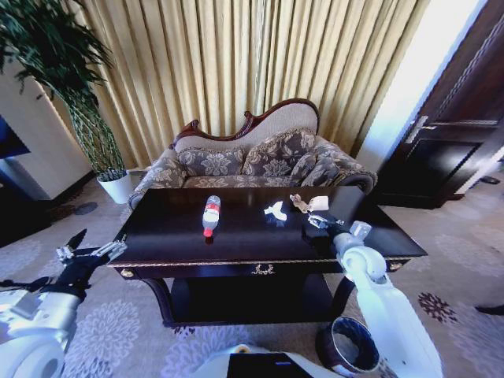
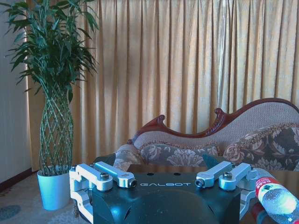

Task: Move to the front of the table and place the trash on the table into the trash bin.

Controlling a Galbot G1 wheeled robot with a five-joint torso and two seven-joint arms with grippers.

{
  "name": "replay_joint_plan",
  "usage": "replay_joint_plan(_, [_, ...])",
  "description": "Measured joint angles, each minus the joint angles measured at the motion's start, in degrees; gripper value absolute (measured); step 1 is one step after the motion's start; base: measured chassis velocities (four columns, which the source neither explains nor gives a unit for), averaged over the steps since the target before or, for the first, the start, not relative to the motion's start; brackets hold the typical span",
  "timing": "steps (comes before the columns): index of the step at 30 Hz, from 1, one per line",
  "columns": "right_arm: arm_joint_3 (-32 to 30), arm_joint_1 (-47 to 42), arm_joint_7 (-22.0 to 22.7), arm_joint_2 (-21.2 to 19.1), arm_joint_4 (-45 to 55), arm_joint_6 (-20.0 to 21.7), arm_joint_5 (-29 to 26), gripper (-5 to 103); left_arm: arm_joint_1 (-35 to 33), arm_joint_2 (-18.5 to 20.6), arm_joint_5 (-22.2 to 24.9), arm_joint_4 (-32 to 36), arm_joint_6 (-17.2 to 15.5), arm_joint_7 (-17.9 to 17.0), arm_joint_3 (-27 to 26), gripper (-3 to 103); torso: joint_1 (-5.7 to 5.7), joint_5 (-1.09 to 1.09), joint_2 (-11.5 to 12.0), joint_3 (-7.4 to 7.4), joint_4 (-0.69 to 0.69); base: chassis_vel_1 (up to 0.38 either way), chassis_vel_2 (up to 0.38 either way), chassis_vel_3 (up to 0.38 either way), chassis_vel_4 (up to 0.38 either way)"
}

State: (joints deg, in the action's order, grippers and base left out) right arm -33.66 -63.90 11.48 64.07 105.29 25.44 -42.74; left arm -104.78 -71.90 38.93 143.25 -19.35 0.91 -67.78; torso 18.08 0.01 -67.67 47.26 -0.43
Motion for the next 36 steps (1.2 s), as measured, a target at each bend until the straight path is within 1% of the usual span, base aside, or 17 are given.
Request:
replay_joint_plan(6, [1.5,3.5,0.2,0.3,-2.6,-0.1,-1.3,100,0.3,-0.1,0.0,0.0,-0.5,-0.1,0.5,100,0.00,-0.01,0.0,0.00,0.01,0.000,0.000,0.000,0.000])
replay_joint_plan(12, [2.7,6.2,0.3,0.6,-4.4,-0.1,-1.4,100,0.4,0.0,-0.1,0.0,-0.5,-0.1,0.5,100,0.00,-0.01,0.0,0.00,0.01,0.000,0.000,0.000,0.000])
replay_joint_plan(13, [3.2,6.8,0.3,0.7,-4.7,-0.1,-1.4,103,0.5,0.0,-0.1,0.0,-0.5,-0.1,0.5,100,0.00,-0.02,0.0,0.00,0.01,0.000,0.000,0.000,0.000])
replay_joint_plan(15, [3.9,7.5,0.3,0.7,-5.1,-0.2,-1.4,95,0.5,0.0,-0.1,0.0,-0.5,-0.2,0.4,100,0.00,-0.01,0.0,0.00,0.01,0.000,0.000,0.000,0.000])
replay_joint_plan(17, [4.0,7.6,0.3,0.7,-5.1,-0.2,-1.3,95,0.6,0.0,-0.1,0.0,-0.5,-0.2,0.4,100,0.00,-0.01,0.0,0.00,0.01,0.000,0.000,0.000,0.000])
replay_joint_plan(18, [4.2,7.6,0.3,0.8,-5.1,-0.2,-1.3,85,0.6,0.0,-0.1,0.0,-0.6,-0.2,0.4,100,0.00,-0.01,0.0,0.00,0.01,0.000,0.000,0.000,0.000])
replay_joint_plan(20, [4.3,7.6,0.3,0.8,-5.1,-0.3,-1.2,85,0.6,0.0,-0.1,0.0,-0.6,-0.2,0.4,100,0.00,0.00,0.0,0.00,0.00,0.000,0.000,0.000,0.000])
replay_joint_plan(24, [4.4,7.2,0.1,0.1,-5.0,-0.3,-1.2,63,0.7,0.0,-0.1,0.0,-0.6,-0.2,0.5,100,0.00,-0.01,0.0,0.00,0.00,0.000,0.000,0.000,0.000])
replay_joint_plan(25, [4.4,7.2,0.1,0.1,-5.0,-0.3,-1.2,63,0.7,0.0,-0.1,0.0,-0.6,-0.2,0.5,100,0.00,-0.01,0.0,0.00,0.00,0.000,0.000,0.000,0.000])
replay_joint_plan(27, [4.4,7.2,0.1,-0.6,-4.9,-0.4,-1.2,52,1.0,0.2,-0.1,0.0,-0.6,-0.2,0.6,100,0.00,-0.01,0.0,-0.01,0.00,0.000,0.000,0.000,0.000])
replay_joint_plan(29, [4.4,7.2,0.1,-0.8,-4.9,-0.4,-1.2,52,1.0,0.3,-0.1,0.0,-0.6,-0.2,0.7,100,0.00,-0.01,0.0,-0.01,0.00,0.000,0.000,0.000,0.000])
replay_joint_plan(30, [4.4,7.2,0.0,-1.0,-4.9,-0.4,-1.2,41,1.1,0.3,-0.1,0.0,-0.6,-0.3,0.9,100,0.00,-0.01,0.0,-0.01,0.00,0.000,0.000,0.000,0.000])
replay_joint_plan(31, [4.4,7.2,0.0,-1.2,-4.9,-0.4,-1.2,41,1.1,0.4,-0.1,0.0,-0.6,-0.3,1.0,100,0.00,-0.01,0.0,-0.01,0.00,0.000,0.000,0.000,0.000])
replay_joint_plan(33, [4.3,7.2,0.0,-1.4,-4.9,-0.4,-1.2,30,1.2,0.4,-0.1,0.0,-0.6,-0.3,1.1,100,0.00,-0.01,0.0,-0.01,0.00,0.000,0.000,0.000,0.000])
replay_joint_plan(35, [4.3,7.2,0.0,-1.6,-4.9,-0.4,-1.2,30,1.2,0.4,-0.1,0.0,-0.6,-0.3,1.2,100,0.00,-0.01,0.0,-0.01,0.00,0.000,0.000,0.000,0.000])
replay_joint_plan(36, [4.3,7.2,0.0,-1.7,-4.9,-0.4,-1.2,19,1.2,0.4,-0.1,0.0,-0.6,-0.3,1.2,100,0.00,-0.01,0.0,-0.01,0.00,0.000,0.000,0.000,0.000])
